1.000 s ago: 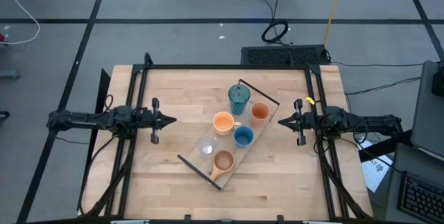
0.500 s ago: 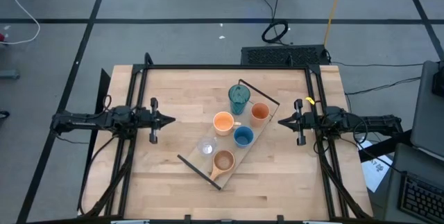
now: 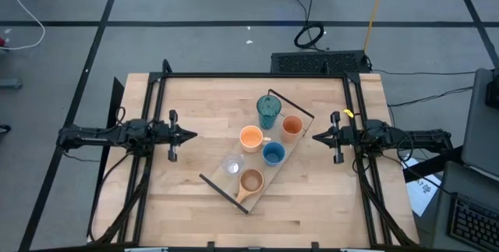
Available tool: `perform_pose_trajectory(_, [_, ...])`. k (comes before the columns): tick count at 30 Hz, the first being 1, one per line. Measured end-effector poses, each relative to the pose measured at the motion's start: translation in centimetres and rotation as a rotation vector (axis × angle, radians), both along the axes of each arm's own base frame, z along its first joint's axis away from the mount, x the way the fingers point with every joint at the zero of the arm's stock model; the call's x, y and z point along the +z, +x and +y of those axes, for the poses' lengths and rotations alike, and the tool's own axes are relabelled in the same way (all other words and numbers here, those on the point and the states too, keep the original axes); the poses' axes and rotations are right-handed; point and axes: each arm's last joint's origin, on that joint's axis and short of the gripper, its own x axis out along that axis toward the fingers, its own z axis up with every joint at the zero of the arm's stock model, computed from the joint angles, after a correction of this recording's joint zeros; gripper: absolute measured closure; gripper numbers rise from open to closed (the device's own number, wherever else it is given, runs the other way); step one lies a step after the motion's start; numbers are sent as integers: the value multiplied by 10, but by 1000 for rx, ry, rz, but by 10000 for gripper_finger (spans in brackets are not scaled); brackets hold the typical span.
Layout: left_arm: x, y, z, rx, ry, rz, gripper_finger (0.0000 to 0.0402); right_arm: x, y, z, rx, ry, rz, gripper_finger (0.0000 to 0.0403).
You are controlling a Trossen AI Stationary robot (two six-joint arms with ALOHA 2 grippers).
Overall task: Stack small to large cups/mugs on shelf
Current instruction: Return to Home Position
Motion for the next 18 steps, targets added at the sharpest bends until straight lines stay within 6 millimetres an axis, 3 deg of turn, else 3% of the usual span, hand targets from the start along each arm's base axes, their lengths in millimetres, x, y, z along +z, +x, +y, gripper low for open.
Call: perform_pose_trajectory(18, [0, 0, 0, 16, -12, -4, 385, 0, 0, 0, 0, 0, 0, 403])
